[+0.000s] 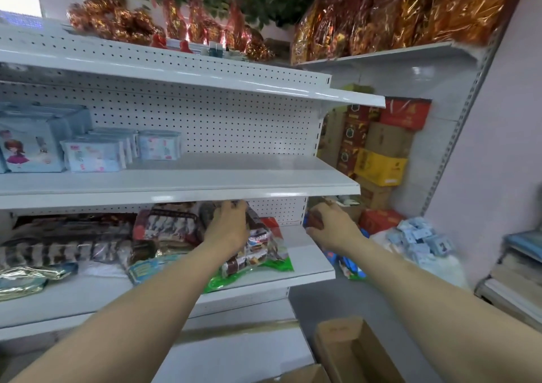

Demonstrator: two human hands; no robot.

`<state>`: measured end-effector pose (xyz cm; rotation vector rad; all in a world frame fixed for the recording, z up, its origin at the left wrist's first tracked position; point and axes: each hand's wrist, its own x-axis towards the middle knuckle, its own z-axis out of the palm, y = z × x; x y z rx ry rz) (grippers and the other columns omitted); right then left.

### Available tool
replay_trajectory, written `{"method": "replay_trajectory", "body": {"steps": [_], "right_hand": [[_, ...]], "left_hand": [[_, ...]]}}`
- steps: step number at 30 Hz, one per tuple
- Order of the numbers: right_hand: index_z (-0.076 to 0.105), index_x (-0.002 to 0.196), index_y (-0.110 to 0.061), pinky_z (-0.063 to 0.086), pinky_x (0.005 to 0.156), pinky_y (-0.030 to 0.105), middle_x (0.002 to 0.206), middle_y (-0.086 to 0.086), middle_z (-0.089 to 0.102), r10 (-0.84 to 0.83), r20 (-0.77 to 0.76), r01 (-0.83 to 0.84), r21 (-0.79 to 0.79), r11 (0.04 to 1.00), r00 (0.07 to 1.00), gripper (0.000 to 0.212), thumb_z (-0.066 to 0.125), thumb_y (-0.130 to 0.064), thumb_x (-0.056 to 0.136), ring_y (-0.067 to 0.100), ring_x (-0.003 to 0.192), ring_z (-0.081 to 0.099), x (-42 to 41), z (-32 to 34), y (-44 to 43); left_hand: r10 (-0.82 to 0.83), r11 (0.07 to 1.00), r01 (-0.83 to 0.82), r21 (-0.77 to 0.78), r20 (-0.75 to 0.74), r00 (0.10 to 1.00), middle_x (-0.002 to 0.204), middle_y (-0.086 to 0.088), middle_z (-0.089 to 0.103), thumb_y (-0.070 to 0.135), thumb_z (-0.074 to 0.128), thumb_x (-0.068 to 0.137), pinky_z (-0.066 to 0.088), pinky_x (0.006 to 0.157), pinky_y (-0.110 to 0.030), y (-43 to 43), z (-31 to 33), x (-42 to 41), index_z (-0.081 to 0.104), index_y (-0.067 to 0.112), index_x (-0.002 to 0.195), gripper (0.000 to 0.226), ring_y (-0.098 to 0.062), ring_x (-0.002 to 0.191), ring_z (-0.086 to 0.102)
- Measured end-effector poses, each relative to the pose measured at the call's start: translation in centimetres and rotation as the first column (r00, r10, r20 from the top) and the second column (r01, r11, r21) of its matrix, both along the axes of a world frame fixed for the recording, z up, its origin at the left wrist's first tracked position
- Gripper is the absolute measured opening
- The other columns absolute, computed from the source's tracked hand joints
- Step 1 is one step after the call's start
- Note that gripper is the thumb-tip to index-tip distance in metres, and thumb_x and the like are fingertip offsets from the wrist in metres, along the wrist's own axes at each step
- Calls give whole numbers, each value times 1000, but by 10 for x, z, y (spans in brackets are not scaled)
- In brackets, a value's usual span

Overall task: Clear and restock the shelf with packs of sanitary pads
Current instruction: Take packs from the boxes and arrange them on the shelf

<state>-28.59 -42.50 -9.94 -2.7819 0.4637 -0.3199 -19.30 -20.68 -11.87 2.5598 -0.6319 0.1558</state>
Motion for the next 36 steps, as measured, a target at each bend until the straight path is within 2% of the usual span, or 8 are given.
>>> {"method": "replay_trajectory", "body": {"steps": [8, 15, 21, 25, 28, 32, 34, 36], "right_hand": [[50, 140, -16, 43, 103, 38, 132, 14, 52, 24, -65, -22, 28, 999, 998, 58, 71, -33, 89, 33, 125, 50, 10, -51, -132], [48, 142, -12, 41, 104, 36, 142, 17, 47, 53, -212, -27, 122, 992, 976, 57, 67, -27, 90, 33, 131, 48, 23, -128, -235], [53, 140, -16, 44, 99, 34, 139, 11, 54, 68, -323, 7, 225, 974, 944, 51, 59, -43, 97, 29, 128, 52, 43, -213, -276], [52, 139, -12, 43, 100, 34, 137, 14, 58, 110, -393, 11, 293, 956, 913, 52, 55, -46, 99, 30, 128, 52, 54, -284, -287], [57, 132, -11, 41, 91, 30, 132, 8, 61, 120, -455, 34, 317, 948, 882, 48, 54, -46, 99, 28, 120, 56, 60, -335, -288], [60, 128, -12, 50, 93, 39, 122, 5, 66, 193, -516, 6, 358, 934, 835, 61, 47, -60, 93, 25, 110, 62, 70, -418, -287], [53, 139, -12, 48, 93, 35, 132, 0, 61, 216, -547, 9, 380, 925, 809, 56, 49, -51, 99, 23, 116, 61, 71, -462, -285], [55, 136, -13, 46, 92, 33, 130, -2, 60, 225, -583, 24, 387, 922, 781, 46, 50, -45, 102, 22, 118, 60, 71, -509, -282]], "left_hand": [[53, 999, -52, 9, -123, 991, 130, -12, 41, 13, 67, 88, 44, 99, -45, -130, -55, -6, 46, 18, 135, 51, -34, 126, 43], [140, 988, -124, 93, -200, 970, 134, -13, 46, 31, 69, 90, 42, 98, -42, -216, -127, -10, 49, 19, 136, 51, -36, 126, 44], [218, 974, -180, 138, -348, 912, 137, -15, 45, 53, 47, 99, 43, 102, -48, -255, -207, -1, 46, 11, 139, 57, -35, 129, 40], [237, 966, -161, 204, -433, 870, 136, -17, 46, 57, 40, 100, 42, 102, -50, -271, -273, 3, 47, 9, 138, 62, -36, 129, 42], [252, 957, -135, 258, -500, 829, 138, -16, 44, 58, 40, 100, 43, 102, -51, -277, -326, 4, 45, 9, 141, 64, -35, 132, 39], [276, 940, -104, 324, -547, 791, 137, -16, 45, 55, 44, 100, 43, 101, -50, -277, -408, 13, 46, 9, 139, 60, -34, 130, 41], [292, 932, -93, 351, -572, 766, 136, -16, 46, 54, 44, 100, 43, 101, -49, -273, -455, 16, 47, 9, 138, 59, -35, 129, 42], [303, 922, -70, 381, -597, 743, 134, -17, 47, 56, 43, 100, 43, 102, -49, -267, -505, 16, 47, 9, 137, 60, -36, 127, 44]]}}
